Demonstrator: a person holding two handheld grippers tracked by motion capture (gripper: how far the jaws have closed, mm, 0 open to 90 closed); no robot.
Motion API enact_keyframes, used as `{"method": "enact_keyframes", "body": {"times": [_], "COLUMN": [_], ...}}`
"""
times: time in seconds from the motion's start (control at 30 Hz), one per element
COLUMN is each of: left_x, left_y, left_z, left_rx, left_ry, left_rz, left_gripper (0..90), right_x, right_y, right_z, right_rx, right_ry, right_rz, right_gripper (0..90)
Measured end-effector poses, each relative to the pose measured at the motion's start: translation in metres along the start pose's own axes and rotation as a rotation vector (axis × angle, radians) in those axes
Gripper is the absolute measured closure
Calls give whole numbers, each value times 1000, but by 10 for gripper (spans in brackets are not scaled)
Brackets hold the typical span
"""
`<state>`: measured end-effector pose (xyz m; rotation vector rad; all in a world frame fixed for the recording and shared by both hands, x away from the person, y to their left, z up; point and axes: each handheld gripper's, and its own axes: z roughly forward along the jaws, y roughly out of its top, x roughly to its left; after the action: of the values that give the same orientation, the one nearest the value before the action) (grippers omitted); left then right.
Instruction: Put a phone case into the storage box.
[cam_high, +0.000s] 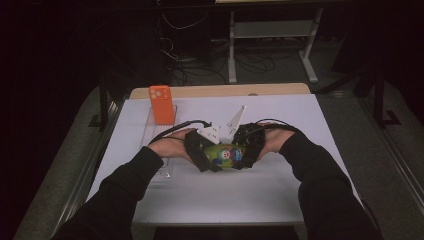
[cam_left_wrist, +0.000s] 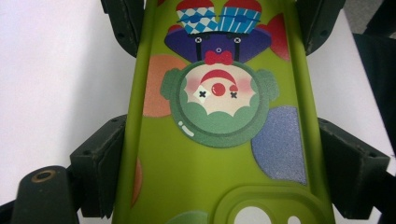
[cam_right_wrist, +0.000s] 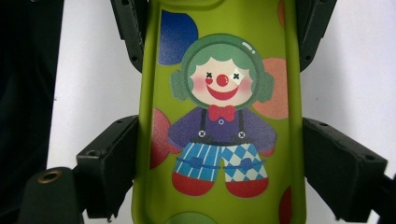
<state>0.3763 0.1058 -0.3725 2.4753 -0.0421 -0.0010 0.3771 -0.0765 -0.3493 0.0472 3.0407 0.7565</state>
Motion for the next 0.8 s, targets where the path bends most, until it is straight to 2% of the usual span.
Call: {"method": "enact_keyframes", "body": {"times": [0.07,0.17,0.3,0.43,0.5,0.63,0.73,0.8], "left_x": [0,1,1,2,3,3,2,2], "left_y": [0,-1,0,2,2,0,-3,-4], "left_z": [0,0,1,-1,-3,-7,-6,-6], "left_rx": [-3,-7,-6,-6,4,0,25,37], "left_ry": [-2,-23,-32,5,24,43,83,98], "left_rz": [-2,-29,-47,-52,-74,-123,-158,-188], "left_gripper": [146,152,157,159,159,159,159,159], "right_x": [0,-2,-4,-5,-7,-9,-8,-6], "right_y": [0,-1,-3,-7,-10,-18,-27,-32], "right_z": [0,0,2,2,0,-7,-11,-13], "right_rx": [-1,-7,-22,-43,-54,-90,-139,-143], "right_ry": [2,10,41,26,16,-25,-36,-43], "right_rz": [-1,8,26,43,51,111,156,201], "right_gripper": [150,147,141,85,42,0,0,0]}}
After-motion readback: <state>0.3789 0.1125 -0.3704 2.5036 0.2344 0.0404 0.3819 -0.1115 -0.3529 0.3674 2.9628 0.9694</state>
